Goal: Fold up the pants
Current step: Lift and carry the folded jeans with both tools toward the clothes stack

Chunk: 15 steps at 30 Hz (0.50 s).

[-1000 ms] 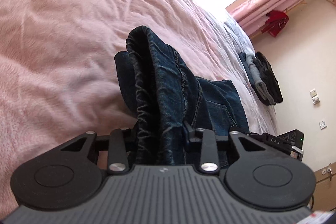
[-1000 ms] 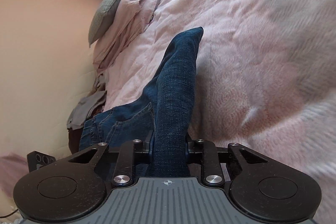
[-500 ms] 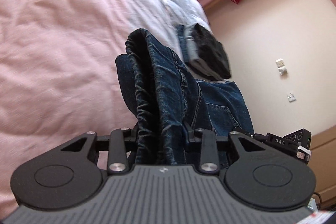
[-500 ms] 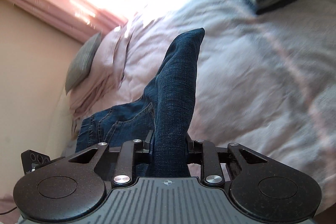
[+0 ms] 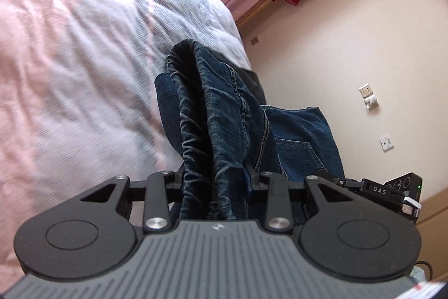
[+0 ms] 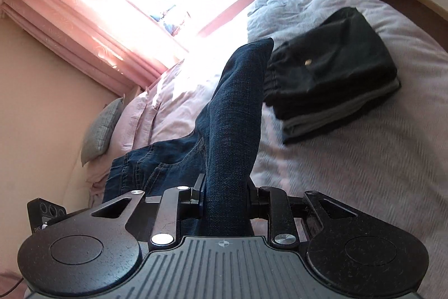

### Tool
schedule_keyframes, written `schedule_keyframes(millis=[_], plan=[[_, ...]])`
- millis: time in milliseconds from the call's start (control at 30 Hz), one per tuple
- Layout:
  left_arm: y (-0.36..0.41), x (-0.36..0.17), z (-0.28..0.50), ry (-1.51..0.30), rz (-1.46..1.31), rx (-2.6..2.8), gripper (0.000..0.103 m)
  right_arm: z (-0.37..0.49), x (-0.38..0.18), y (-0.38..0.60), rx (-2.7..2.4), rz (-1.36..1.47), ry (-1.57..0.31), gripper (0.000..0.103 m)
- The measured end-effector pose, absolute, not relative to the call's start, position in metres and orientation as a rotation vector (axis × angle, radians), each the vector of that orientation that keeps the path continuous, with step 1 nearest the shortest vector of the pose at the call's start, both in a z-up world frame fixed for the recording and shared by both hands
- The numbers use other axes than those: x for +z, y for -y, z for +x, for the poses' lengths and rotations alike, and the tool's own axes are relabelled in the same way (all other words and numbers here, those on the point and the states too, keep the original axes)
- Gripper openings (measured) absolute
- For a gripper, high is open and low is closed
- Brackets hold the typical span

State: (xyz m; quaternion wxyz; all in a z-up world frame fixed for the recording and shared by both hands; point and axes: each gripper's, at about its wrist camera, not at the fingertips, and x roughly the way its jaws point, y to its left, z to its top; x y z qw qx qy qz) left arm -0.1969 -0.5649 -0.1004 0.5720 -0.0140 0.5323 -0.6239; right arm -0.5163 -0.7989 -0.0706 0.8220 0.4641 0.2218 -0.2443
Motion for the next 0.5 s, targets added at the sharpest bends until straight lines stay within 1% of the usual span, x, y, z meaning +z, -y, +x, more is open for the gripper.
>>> schedule_keyframes(millis=[200,367,500], plan=[[0.683,-0.081,-0.244,-1.169,-0.075,-1.466,0.029,-0.539,-0.050,0.927,-0.494,0.923,-0.430,0.021],[0.777,-0.063,-0.256,-1.105,-0.052,-1.489,0.029,-0.543,-0.041,1.007,-0.499,0.901,-0.373,0.021],[0.834,-0.056,-0.255,-1.057,-0.033,-1.511,0.029,-0.538,-0.043,1.055,-0.503,0.895,-0.339,0.021]])
